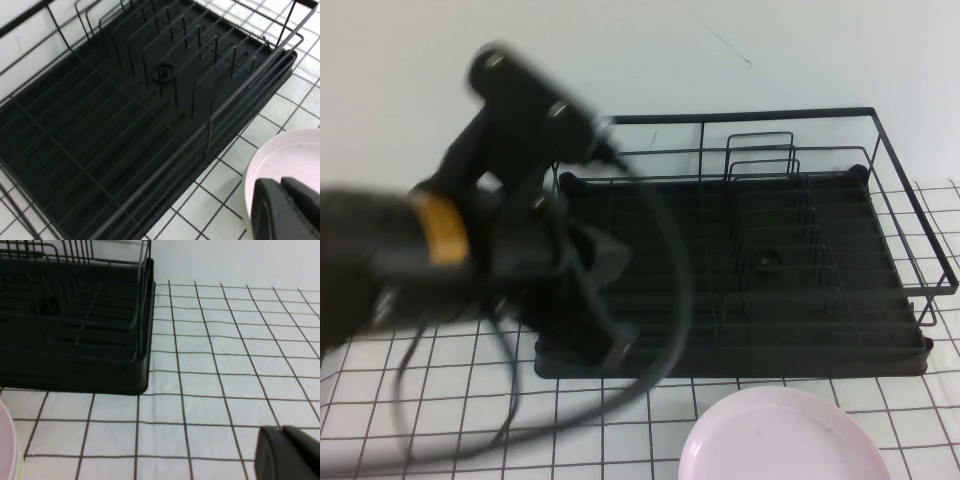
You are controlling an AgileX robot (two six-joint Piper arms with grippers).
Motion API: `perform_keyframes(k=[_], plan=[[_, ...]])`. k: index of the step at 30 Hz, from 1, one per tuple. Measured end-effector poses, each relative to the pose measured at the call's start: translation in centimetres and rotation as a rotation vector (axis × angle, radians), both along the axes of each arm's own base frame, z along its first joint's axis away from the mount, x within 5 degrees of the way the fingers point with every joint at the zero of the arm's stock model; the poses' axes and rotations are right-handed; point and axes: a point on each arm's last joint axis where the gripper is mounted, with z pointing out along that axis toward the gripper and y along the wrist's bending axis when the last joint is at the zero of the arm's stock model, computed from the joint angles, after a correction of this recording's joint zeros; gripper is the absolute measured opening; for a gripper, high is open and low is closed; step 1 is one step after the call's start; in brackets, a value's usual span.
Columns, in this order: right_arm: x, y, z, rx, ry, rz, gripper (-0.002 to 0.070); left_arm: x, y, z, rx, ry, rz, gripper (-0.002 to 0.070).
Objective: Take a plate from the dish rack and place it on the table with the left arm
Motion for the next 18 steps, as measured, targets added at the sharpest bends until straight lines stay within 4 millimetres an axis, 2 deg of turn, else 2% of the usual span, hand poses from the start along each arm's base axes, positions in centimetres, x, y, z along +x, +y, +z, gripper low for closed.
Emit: perform_keyframes(k=[5, 9, 14, 18], plan=[[0.0, 0.0, 0.0, 0.0, 0.0, 0.0, -0.0001, -3.0, 2.6, -3.0, -0.016, -0.018, 0.008, 0.0001], [0.0, 0.0, 0.0, 0.0, 0.0, 0.0, -0.0001, -4.5, 3.9, -5.2, -0.001, 0.018, 0.008, 0.0], [0.0, 0.0, 0.0, 0.0, 0.0, 0.0, -0.0001, -4.8, 4.1, -6.8, 0.029, 0.039, 0.002, -0.0001], [0.0, 0.0, 0.0, 0.0, 0.0, 0.0, -0.0001, -4.6, 4.0, -7.5, 0.026, -0.044, -0.023, -0.0001]])
